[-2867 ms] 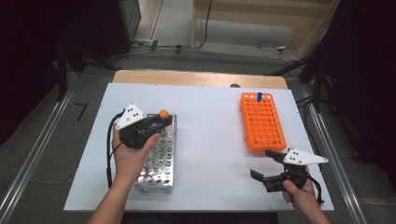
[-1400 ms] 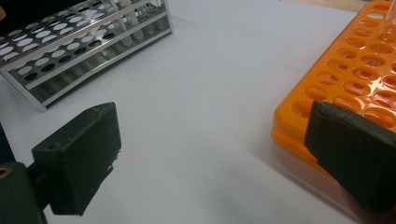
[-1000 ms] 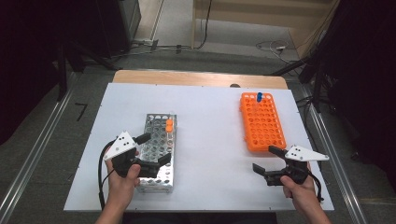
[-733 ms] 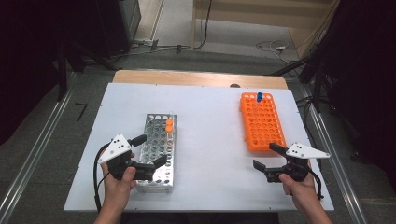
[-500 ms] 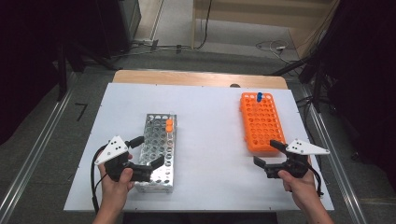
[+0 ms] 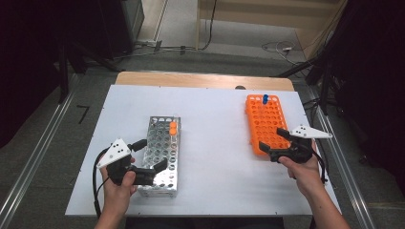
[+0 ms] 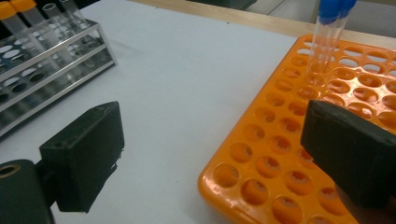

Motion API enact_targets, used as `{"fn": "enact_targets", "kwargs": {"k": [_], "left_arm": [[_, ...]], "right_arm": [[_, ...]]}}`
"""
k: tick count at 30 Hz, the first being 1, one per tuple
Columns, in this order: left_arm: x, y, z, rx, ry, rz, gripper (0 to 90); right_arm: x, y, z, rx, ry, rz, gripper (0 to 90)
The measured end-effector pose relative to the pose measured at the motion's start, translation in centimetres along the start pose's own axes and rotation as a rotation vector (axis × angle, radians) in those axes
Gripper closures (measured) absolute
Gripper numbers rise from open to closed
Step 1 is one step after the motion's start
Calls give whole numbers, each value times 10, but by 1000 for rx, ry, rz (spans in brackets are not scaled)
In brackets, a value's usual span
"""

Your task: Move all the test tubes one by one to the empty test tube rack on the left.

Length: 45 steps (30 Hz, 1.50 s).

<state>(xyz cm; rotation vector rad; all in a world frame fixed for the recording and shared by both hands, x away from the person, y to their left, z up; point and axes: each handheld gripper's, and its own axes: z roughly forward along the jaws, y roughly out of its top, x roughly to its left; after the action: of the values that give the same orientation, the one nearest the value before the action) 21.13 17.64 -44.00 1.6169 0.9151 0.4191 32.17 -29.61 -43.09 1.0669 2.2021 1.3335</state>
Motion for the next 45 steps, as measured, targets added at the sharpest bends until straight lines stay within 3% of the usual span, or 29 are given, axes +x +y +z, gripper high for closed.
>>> {"fn": "enact_targets", "kwargs": {"k": [9,19,25,31,39,45], "left_arm": [[0,0,0,-2,-1,-7,0],[1,-1,1,0,-1,-14,0],[2,-1,-1,-4,4,-18,0],[2,-2,1,2,0,-16,0],[1,-3,2,3,1,-17,0],[4,-3,2,8,11,-20,0]], "right_arm": [[-21,21,21,-4,-71,54,153],[-44,31,55,28,-168,100,338],[-60,34,77,58,-182,147,453],[-63,38,95,105,-207,145,493],[-65,41,107,155,-307,149,581],[-62,42,110,176,-358,130,739]]}}
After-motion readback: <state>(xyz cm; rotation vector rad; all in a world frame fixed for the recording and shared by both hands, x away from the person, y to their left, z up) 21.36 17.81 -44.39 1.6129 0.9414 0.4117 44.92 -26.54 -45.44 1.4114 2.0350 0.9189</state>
